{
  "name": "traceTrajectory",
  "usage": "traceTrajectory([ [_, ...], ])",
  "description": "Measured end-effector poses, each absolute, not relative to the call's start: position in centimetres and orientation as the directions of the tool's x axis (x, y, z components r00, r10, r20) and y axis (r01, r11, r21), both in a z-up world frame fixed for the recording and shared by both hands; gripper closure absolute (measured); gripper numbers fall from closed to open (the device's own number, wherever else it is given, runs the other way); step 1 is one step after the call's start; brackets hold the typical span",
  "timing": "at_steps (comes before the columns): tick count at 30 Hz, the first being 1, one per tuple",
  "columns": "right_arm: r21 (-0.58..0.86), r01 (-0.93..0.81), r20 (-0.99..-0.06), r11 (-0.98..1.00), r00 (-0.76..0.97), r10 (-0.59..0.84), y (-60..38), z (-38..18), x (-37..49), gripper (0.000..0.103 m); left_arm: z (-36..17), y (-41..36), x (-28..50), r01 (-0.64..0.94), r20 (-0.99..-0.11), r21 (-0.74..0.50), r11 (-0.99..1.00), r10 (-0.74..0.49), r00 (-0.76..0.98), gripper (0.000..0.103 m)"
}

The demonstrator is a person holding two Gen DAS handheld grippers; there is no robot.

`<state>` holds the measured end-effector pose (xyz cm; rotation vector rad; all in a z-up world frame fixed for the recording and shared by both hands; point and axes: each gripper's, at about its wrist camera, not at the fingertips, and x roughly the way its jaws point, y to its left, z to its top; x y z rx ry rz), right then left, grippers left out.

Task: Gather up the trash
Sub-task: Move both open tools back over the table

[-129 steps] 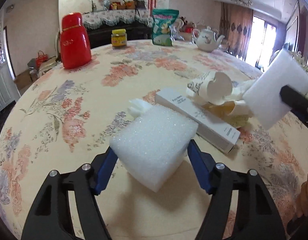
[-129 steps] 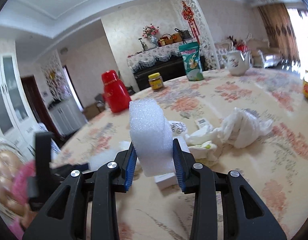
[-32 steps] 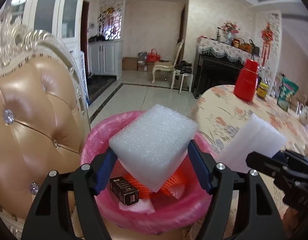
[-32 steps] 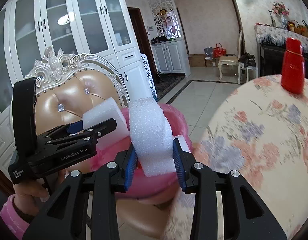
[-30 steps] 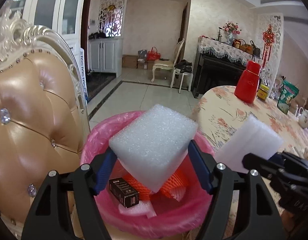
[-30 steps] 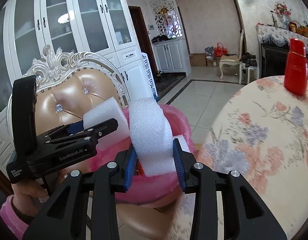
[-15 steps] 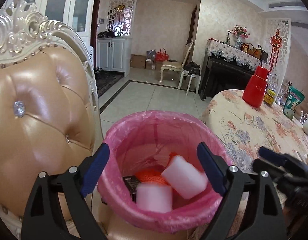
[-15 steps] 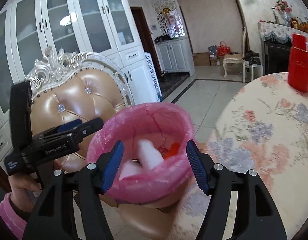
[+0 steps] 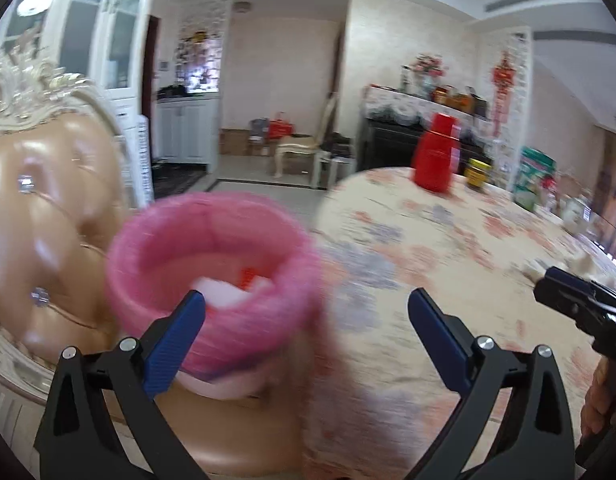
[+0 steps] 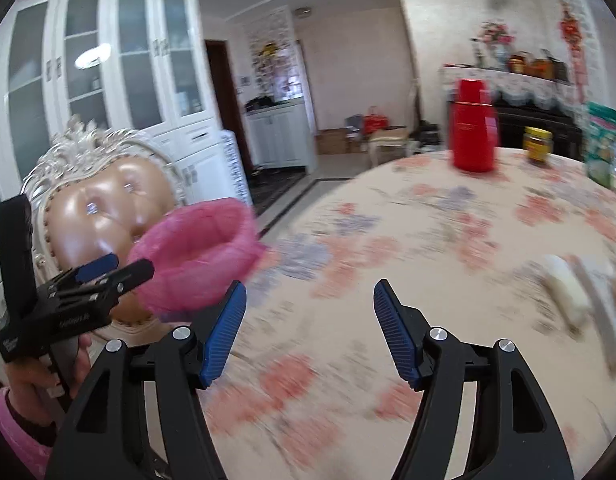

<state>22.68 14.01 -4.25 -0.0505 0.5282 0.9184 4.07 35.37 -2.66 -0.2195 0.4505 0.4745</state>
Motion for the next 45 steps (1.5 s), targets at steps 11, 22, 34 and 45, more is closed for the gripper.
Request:
traceTrajectory([
  [11, 0.155, -0.591, -0.500, 0.791, 0.644, 0.579, 2.9, -5.7, 24.4, 0.039, -3.6, 22.9, 11.0, -0.228, -0.483, -0.075, 0.971, 0.165, 0.860, 0.005],
  [22, 0.148, -0.356, -0.538, 0.923, 0.754, 0.377, -7.4, -7.0, 27.7, 0.039, -4.9, 13.9, 18.2, -0.066, -0.555, -0.068, 0.995, 0.017, 0.832, 0.005],
  [34, 0.094, -0.131, -0.607, 0.987, 0.778, 0.161, -15.1, -9.0, 31.1, 0.036, -6.2, 7.1, 26.1, -0.029, -0.626, -0.051, 0.998, -0.009, 0.780, 0.005],
  [45, 0.098, -0.072, -0.644, 0.993, 0.756, 0.118, -18.4, -9.2, 33.6, 0.032, -7.9, 5.6, 30.6, -0.028, -0.661, -0.069, 0.997, -0.024, 0.750, 0.005],
])
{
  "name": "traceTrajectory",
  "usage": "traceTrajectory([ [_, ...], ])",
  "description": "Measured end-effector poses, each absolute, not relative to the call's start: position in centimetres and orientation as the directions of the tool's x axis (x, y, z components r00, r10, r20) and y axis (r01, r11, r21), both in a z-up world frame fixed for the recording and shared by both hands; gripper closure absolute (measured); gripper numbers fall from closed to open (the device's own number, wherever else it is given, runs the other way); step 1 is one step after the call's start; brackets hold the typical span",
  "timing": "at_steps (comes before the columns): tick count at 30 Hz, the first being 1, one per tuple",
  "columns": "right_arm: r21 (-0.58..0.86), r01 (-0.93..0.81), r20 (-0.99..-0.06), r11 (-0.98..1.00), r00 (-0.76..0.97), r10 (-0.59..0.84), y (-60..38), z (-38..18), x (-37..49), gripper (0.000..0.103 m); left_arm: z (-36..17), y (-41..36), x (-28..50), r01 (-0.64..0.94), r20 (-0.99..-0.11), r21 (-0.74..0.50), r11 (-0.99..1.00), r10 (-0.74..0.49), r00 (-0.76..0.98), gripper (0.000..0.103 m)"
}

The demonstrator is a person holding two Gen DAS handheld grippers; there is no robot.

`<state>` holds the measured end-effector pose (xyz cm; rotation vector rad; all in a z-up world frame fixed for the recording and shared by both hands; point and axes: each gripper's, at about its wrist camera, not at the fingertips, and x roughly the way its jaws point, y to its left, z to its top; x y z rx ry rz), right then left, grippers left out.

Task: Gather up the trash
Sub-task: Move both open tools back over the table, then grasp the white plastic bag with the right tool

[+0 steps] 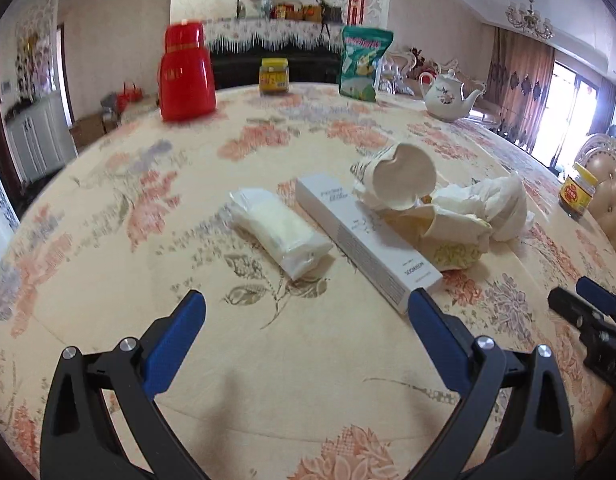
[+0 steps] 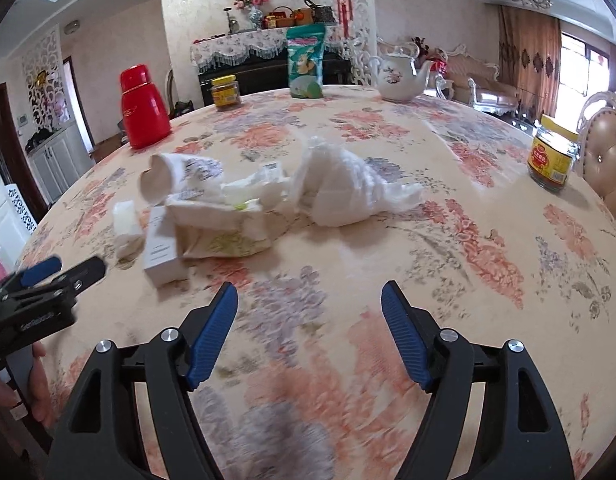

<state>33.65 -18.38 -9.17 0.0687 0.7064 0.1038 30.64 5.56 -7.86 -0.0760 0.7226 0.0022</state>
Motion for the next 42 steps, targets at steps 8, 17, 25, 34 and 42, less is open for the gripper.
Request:
traceTrajectory([
  [8, 0.157, -0.008, -0.652, 0.988, 0.750, 0.110, -21.0, -9.2, 39.9, 0.032, -8.5, 7.0, 31.1, -0.026, -0.687, -0.151, 0.988, -0.086, 0.721, 0.005],
  [17, 0.100, 0.009, -0.709, 0.995, 0.702, 0.065, -19.1, -10.3, 46.6, 0.023, -8.9, 6.6, 31.0, -0.004, -0.706, -0.135, 0.991, -0.093, 0.702, 0.005],
  [25, 0.191, 0.031, -0.734, 0.981, 0.669, 0.122, -20.0, -11.5, 47.5, 0.069, -9.7, 6.4, 31.6, 0.008, -0.747, -0.155, 0.988, -0.122, 0.653, 0.005],
  [34, 0.223, 0.016, -0.655, 0.975, 0.743, 0.138, -21.3, -9.2, 40.6, 0.075, -10.2, 7.5, 31.9, -0.046, -0.763, -0.185, 0.982, -0.114, 0.637, 0.005],
  [42, 0.196, 0.062, -0.602, 0.979, 0.795, 0.070, -21.6, -8.8, 34.0, 0.075, -10.3, 7.6, 32.0, -0.054, -0.766, -0.194, 0.979, -0.118, 0.632, 0.005],
])
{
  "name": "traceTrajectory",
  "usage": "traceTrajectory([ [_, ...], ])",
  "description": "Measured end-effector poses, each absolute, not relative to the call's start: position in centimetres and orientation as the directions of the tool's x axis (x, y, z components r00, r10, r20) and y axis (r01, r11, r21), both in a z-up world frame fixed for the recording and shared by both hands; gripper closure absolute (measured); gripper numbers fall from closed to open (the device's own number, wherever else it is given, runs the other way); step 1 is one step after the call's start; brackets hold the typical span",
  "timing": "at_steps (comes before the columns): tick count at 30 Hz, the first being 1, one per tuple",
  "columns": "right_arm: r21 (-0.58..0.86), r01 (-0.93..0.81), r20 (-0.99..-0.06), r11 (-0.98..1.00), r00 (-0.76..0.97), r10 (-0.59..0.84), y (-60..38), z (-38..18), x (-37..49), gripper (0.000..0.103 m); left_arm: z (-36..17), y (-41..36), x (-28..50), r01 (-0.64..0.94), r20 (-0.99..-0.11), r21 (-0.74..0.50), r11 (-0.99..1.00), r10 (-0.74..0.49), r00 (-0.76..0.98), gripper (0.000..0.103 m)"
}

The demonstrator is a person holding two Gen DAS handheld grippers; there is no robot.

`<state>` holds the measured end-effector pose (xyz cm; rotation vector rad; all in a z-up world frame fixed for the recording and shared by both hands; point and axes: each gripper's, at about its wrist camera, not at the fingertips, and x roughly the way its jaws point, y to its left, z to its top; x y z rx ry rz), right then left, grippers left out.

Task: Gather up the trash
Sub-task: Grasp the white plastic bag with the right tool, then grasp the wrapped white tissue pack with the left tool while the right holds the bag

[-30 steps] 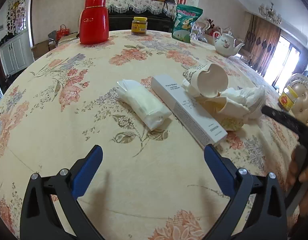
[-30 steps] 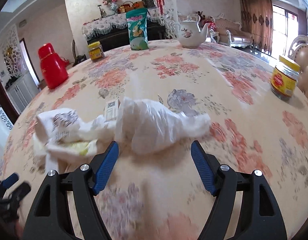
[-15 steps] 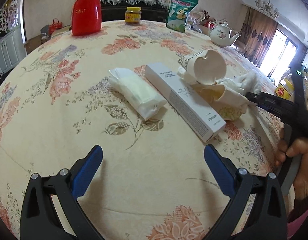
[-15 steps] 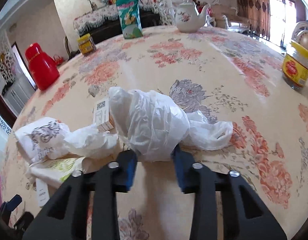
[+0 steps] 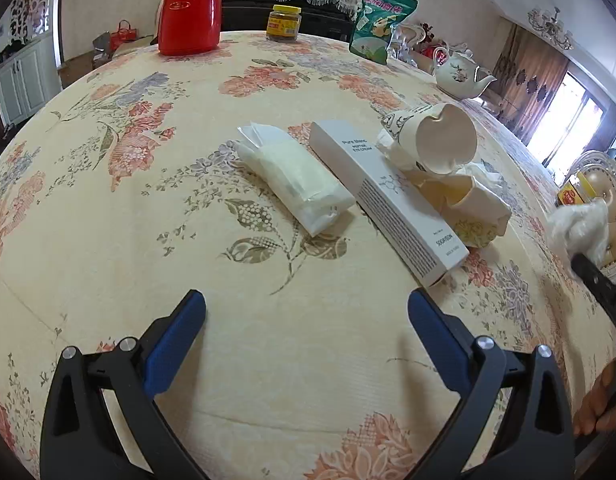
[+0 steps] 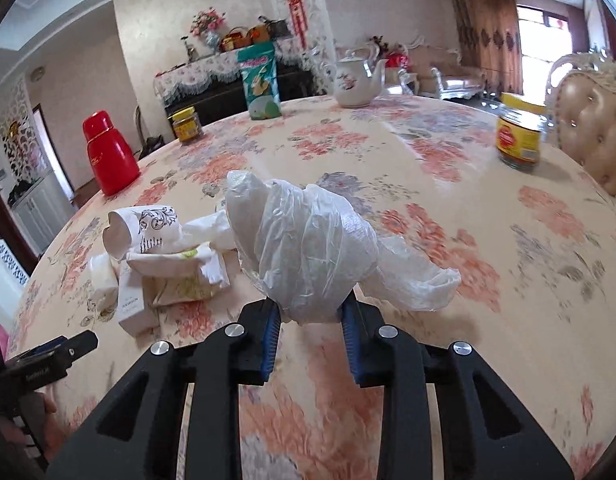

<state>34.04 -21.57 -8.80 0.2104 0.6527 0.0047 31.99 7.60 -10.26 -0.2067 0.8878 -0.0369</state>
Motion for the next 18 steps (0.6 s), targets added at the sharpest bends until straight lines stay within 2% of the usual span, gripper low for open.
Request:
traceTrajectory([
  [6, 0.220, 0.046, -0.556, 0.974, 0.827, 0.087, -21.4, -8.8, 32.6, 0.075, -10.3, 8.1, 32.1, -0.092, -0.761, -0.210, 0.973, -0.103, 0.641, 0.005],
  [11, 0.245, 0.007, -0.526, 0.969, 0.841, 0.126, -21.5, -8.5, 32.1, 0.075, -9.6, 7.9, 32.9, -0.143, -0.759, -0.149, 0.978, -0.020, 0.651, 0.012],
  [16, 0.275, 0.008, -0.522, 0.961, 0.841, 0.142, -21.9, -8.6, 32.3, 0.074, -8.2, 8.7, 35.9, -0.195, -0.751, -0.194, 0.961, -0.017, 0.660, 0.012],
  [18, 0.260, -0.007, -0.520, 0.966, 0.841, 0.146, -21.4, -8.5, 32.3, 0.074, -8.1, 8.4, 37.4, -0.215, -0.751, -0.176, 0.960, 0.010, 0.661, 0.018],
])
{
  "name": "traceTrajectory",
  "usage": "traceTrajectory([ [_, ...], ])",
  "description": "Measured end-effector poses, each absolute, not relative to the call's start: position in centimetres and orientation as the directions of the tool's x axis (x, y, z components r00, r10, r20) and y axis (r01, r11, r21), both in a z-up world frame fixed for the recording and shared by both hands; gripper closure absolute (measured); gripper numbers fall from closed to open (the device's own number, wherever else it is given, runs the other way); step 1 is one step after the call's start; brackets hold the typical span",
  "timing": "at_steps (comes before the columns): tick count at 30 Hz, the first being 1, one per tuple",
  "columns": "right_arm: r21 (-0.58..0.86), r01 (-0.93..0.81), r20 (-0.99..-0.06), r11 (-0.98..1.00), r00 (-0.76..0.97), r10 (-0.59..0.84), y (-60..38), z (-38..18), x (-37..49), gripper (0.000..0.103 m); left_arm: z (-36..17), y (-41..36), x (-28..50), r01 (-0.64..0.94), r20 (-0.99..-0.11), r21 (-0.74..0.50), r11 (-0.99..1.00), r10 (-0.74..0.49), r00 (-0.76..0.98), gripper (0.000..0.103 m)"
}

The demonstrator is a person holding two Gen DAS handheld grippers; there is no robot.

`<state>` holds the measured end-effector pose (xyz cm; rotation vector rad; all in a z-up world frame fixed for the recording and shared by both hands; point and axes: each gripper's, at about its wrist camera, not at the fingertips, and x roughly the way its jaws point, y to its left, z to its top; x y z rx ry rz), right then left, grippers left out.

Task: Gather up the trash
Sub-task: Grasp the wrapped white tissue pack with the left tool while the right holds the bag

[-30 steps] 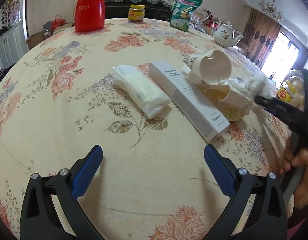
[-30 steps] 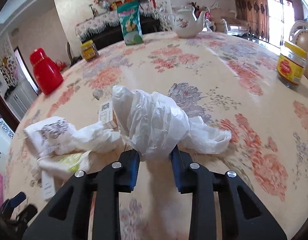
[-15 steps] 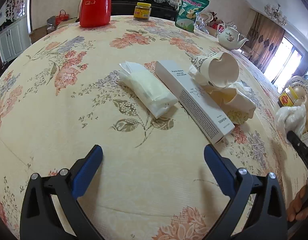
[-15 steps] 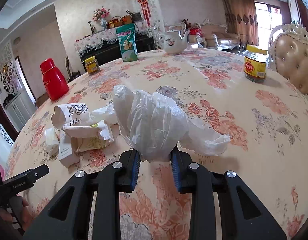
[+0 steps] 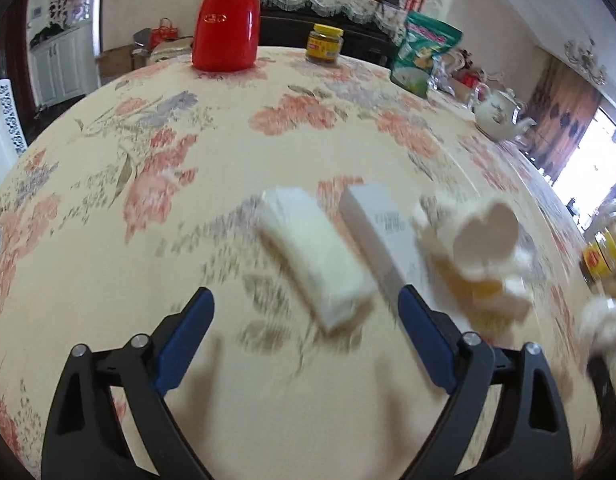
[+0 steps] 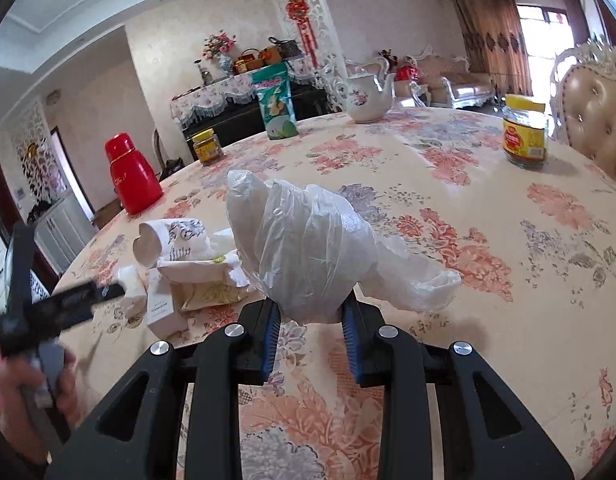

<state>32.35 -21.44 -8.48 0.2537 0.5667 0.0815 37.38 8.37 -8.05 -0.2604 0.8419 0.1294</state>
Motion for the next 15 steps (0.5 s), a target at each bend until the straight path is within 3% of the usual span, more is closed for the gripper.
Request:
traceTrajectory([
  [7, 0.241, -0.036, -0.512, 0.970, 0.844, 0.159, -20.8, -8.3, 32.4, 0.074, -10.2, 6.5, 40.7, -0.254, -0.798, -0.023, 0.967, 0.135, 0.587, 0.045],
  [8, 0.243, -0.037, -0.513, 0.969, 0.843, 0.160, -20.8, -8.3, 32.4, 0.074, -10.2, 6.4, 40.6, -0.249, -0.789, -0.006, 0.968, 0.148, 0.596, 0.051],
  [10, 0.242, -0.040, -0.515, 0.970, 0.842, 0.163, -20.7, -8.3, 32.4, 0.074, -10.1, 5.9, 40.2, -0.204, -0.786, 0.010, 0.979, 0.133, 0.603, 0.075],
  [15, 0.225, -0.053, -0.508, 0.973, 0.846, 0.164, -20.3, -8.2, 32.2, 0.074, -9.8, 5.5, 37.9, -0.141, -0.770, -0.003, 0.990, 0.088, 0.632, 0.082],
])
